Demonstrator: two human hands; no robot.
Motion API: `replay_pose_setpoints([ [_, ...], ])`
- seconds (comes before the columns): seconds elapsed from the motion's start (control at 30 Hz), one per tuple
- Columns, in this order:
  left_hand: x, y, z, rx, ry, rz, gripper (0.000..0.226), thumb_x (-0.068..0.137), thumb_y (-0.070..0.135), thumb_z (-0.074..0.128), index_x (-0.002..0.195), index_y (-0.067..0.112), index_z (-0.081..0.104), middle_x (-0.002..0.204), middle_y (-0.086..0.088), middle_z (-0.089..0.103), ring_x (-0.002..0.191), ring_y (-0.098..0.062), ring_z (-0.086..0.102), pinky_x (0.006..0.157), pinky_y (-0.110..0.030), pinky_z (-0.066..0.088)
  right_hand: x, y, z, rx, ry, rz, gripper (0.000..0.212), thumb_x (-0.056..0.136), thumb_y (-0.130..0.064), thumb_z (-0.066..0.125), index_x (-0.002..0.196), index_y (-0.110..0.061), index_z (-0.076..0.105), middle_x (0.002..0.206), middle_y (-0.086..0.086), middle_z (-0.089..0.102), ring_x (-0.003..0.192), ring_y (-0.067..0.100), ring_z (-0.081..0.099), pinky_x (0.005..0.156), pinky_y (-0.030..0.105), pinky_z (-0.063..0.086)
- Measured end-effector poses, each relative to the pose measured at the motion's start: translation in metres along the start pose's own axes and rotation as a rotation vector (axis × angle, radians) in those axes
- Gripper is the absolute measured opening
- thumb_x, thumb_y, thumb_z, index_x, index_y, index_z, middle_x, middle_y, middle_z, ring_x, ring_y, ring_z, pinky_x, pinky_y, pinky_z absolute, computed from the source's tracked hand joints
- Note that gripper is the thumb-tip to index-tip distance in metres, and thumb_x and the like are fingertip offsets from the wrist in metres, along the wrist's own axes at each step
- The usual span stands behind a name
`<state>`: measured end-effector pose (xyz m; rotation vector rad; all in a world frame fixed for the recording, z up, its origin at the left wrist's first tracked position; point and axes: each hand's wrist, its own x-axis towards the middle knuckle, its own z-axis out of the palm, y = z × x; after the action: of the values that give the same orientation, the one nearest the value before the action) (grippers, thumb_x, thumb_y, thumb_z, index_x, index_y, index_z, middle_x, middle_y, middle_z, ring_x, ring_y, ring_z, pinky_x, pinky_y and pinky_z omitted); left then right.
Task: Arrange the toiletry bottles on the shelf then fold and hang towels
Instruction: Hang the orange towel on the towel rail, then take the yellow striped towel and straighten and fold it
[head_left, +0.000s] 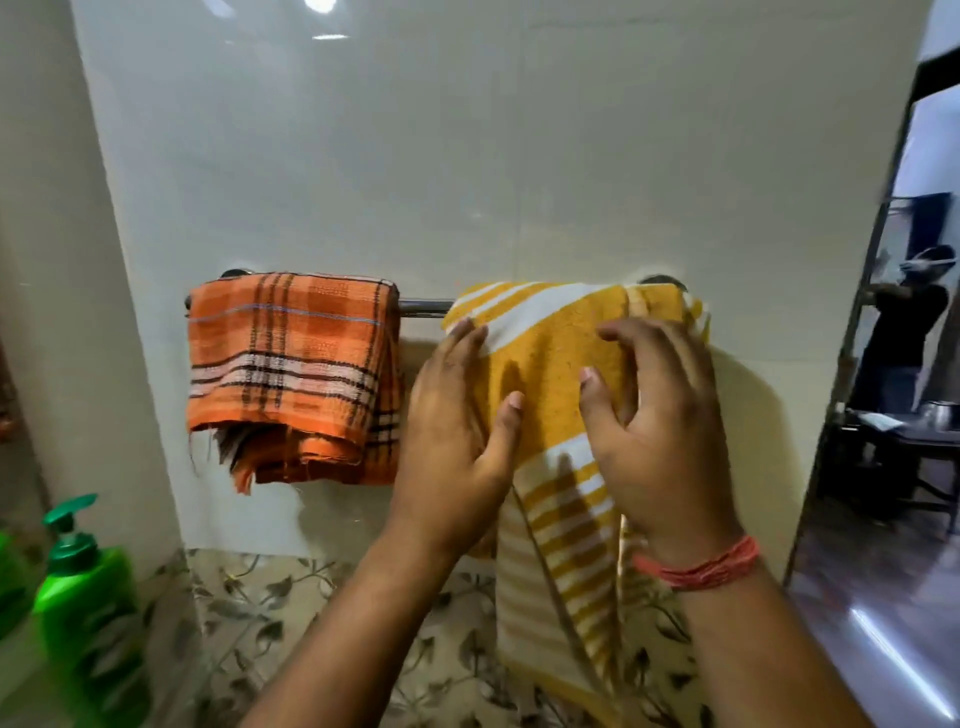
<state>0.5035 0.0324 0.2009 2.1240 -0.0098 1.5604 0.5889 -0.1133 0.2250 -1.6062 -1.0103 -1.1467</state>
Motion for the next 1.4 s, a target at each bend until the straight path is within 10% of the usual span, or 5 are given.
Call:
replay_pose_setpoints([
  [0.27, -0.008, 0.018, 0.046, -0.121, 0.194, -0.361, 0.069, 0.089, 0.044, 0.061, 0.148, 0.016, 0.038, 0.138, 0.008, 0.045, 0.118, 0.014, 0.045, 0.090, 0.006, 0.029, -0.037, 0.023, 0.013, 0.168, 0.133, 0.169, 0.043, 0.086, -0.017, 0.070, 0.126, -0.004, 0.056, 0.130, 0.012, 0.047, 0.125, 0.028, 0.048, 0.106, 0.040, 0.044],
  [0.43, -0.006, 0.022, 0.065, -0.211, 0.257, -0.493, 0.051, 0.090, 0.047, 0.064, 0.134, 0.024, 0.055, 0.120, 0.011, 0.067, 0.109, -0.001, 0.064, 0.093, -0.029, 0.054, -0.027, 0.035, 0.018, 0.446, -0.007, 0.482, 0.065, 0.089, -0.030, 0.071, 0.142, -0.009, 0.039, 0.129, 0.001, 0.049, 0.110, 0.004, 0.048, 0.089, 0.004, 0.039],
  [0.83, -0.052, 0.048, 0.078, -0.215, 0.208, -0.602, 0.026, 0.106, 0.030, 0.046, 0.099, 0.034, 0.072, 0.093, 0.002, 0.076, 0.086, -0.016, 0.072, 0.073, -0.028, 0.057, -0.069, 0.044, 0.017, 0.722, -0.513, 0.311, 0.037, 0.101, -0.033, 0.044, 0.132, -0.013, 0.048, 0.109, 0.005, 0.066, 0.100, 0.020, 0.065, 0.084, 0.042, 0.053],
  [1.2, -0.119, 0.075, 0.040, -0.065, 0.316, -0.755, 0.053, 0.081, 0.064, 0.069, 0.125, 0.035, 0.064, 0.120, 0.013, 0.073, 0.112, -0.007, 0.068, 0.089, -0.026, 0.055, -0.134, 0.016, 0.012, 0.729, -0.824, 0.060, 0.050, 0.089, -0.020, 0.058, 0.138, -0.012, 0.054, 0.118, 0.019, 0.068, 0.107, 0.033, 0.067, 0.089, 0.036, 0.054],
  [1.4, -0.125, 0.098, 0.030, -0.213, 0.476, -0.772, 0.038, 0.085, 0.030, 0.066, 0.121, 0.019, 0.066, 0.111, -0.005, 0.076, 0.106, -0.021, 0.072, 0.083, -0.030, 0.059, -0.120, 0.023, 0.001, 1.150, -1.191, 0.042, 0.035, 0.101, -0.026, 0.055, 0.136, -0.033, 0.054, 0.127, -0.020, 0.063, 0.114, -0.009, 0.056, 0.093, 0.010, 0.045],
])
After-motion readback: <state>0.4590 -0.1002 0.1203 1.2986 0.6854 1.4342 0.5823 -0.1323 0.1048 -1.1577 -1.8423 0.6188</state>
